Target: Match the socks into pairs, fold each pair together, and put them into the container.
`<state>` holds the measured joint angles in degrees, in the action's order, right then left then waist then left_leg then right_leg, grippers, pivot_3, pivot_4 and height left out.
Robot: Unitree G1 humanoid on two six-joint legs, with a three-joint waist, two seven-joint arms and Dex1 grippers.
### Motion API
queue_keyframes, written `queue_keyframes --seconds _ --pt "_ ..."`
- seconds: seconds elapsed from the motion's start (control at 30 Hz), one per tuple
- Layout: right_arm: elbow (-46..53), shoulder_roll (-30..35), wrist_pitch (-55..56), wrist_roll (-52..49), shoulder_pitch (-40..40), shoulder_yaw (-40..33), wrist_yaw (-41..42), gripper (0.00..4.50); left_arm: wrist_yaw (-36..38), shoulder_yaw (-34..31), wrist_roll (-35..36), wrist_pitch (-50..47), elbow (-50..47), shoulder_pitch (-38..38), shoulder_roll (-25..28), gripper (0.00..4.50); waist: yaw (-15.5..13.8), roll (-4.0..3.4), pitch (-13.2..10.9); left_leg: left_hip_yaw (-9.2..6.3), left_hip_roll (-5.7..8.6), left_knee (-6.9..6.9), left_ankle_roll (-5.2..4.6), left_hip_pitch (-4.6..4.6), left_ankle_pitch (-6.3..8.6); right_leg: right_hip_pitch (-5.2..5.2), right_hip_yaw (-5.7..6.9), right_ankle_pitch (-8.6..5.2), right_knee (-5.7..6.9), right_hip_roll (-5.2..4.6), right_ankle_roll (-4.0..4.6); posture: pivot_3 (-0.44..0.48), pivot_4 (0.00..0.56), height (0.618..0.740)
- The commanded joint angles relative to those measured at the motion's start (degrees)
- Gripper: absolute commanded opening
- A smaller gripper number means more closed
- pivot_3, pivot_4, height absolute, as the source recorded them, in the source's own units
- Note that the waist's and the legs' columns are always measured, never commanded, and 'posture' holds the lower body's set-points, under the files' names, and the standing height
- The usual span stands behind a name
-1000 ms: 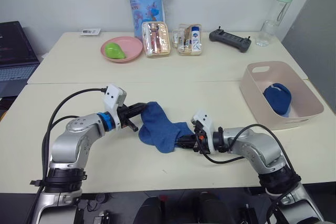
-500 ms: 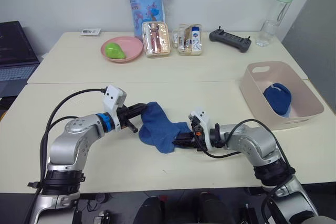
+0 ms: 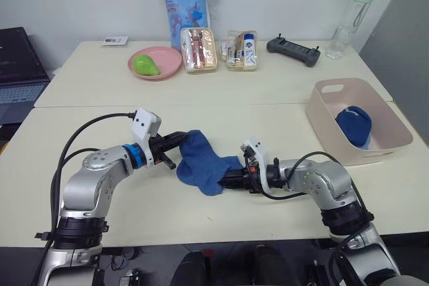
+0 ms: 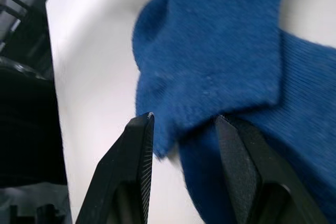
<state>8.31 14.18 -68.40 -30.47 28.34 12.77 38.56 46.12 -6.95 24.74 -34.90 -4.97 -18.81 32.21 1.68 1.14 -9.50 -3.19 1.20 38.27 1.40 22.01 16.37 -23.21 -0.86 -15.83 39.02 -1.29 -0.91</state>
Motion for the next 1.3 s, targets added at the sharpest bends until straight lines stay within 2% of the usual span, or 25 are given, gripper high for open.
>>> queue_keyframes --seconds 0.03,0.1,0.17,0.33,0.57,0.67,0.83,0.97,1.07,1.3 --pt "-0.7 -1.3 0.7 -0.9 1.8 -1.0 -0.7 1.96 -0.1 -0.3 0.9 0.4 -2.1 -0.4 0.3 0.0 0.0 0.0 0.0 0.0 0.0 0.0 0.0 0.0 0.0 0.0 0.0 0.0 0.0 0.0 0.0 0.0 0.15 0.74" --pt "-1.3 -1.6 1.2 -0.6 2.2 -1.1 -0.9 1.96 -0.2 -0.3 0.9 0.4 -2.1 -0.3 0.4 0.0 0.0 0.0 0.0 0.01 0.0 0.01 0.0 0.0 0.0 0.0 0.0 0.0 0.0 0.0 0.0 0.0 0.15 0.74" --pt "-1.6 -1.3 1.7 -0.3 2.2 -1.1 -0.9 1.58 -0.2 -0.5 1.1 0.4 -2.5 0.1 0.5 0.0 0.0 0.0 0.0 0.0 0.0 0.0 0.0 0.0 0.0 0.0 0.01 0.0 0.0 0.0 0.0 0.0 0.15 0.74" --pt "-1.4 -0.2 2.3 -0.6 2.0 -0.9 -0.6 0.03 -0.1 -1.1 1.8 -0.1 -3.5 1.1 0.9 0.0 0.0 0.0 0.0 0.01 0.0 -0.01 0.0 0.0 0.0 0.0 -0.01 0.0 -0.01 0.0 0.0 0.0 0.15 0.74" --pt "1.9 3.8 0.3 -3.8 4.5 -4.5 1.3 0.03 -0.8 -4.5 6.4 -3.9 -10.3 5.1 2.8 0.0 0.0 0.0 0.0 0.02 0.0 -0.04 0.0 0.01 0.0 -0.01 -0.04 0.0 -0.04 0.0 0.0 0.0 0.15 0.74" --pt "2.8 9.1 -0.5 -6.2 7.7 -5.6 5.8 0.03 -2.6 -7.3 10.8 -8.0 -16.9 8.0 3.1 0.0 0.0 -0.02 0.0 0.01 0.0 -0.04 0.0 0.0 0.0 -0.01 -0.02 0.0 -0.02 0.0 0.0 0.0 0.15 0.74" --pt "-2.9 15.1 5.7 -3.2 11.5 -1.3 13.0 0.03 -6.5 -8.9 15.5 -11.6 -24.1 15.2 1.1 0.0 0.1 0.01 0.0 0.02 -0.01 -0.08 -0.01 -0.03 0.01 0.03 -0.02 -0.01 -0.06 0.0 0.0 0.0 0.15 0.74" --pt "-5.4 15.9 8.3 -1.9 12.6 0.7 15.8 0.03 -7.1 -7.2 14.0 -10.2 -26.2 19.4 1.7 0.0 0.1 0.01 0.0 0.05 -0.03 -0.1 -0.01 -0.06 0.0 0.03 -0.03 -0.01 -0.04 0.0 0.0 0.0 0.15 0.74" --pt "-7.7 16.0 9.6 -0.9 13.5 2.8 18.0 0.03 -9.3 -6.4 13.8 -8.9 -26.1 21.5 -0.7 0.0 0.0 0.01 0.0 0.07 -0.02 -0.09 -0.01 -0.05 0.0 0.03 -0.05 0.0 -0.04 0.0 0.0 0.0 0.15 0.74" --pt "-10.9 14.6 12.4 2.3 13.7 5.4 19.1 0.03 -10.5 -5.4 11.7 -6.0 -23.5 21.5 -1.6 0.0 0.0 0.01 0.0 0.06 -0.02 -0.09 -0.01 -0.04 0.0 0.03 -0.04 -0.01 -0.06 0.0 0.01 0.0 0.15 0.74"
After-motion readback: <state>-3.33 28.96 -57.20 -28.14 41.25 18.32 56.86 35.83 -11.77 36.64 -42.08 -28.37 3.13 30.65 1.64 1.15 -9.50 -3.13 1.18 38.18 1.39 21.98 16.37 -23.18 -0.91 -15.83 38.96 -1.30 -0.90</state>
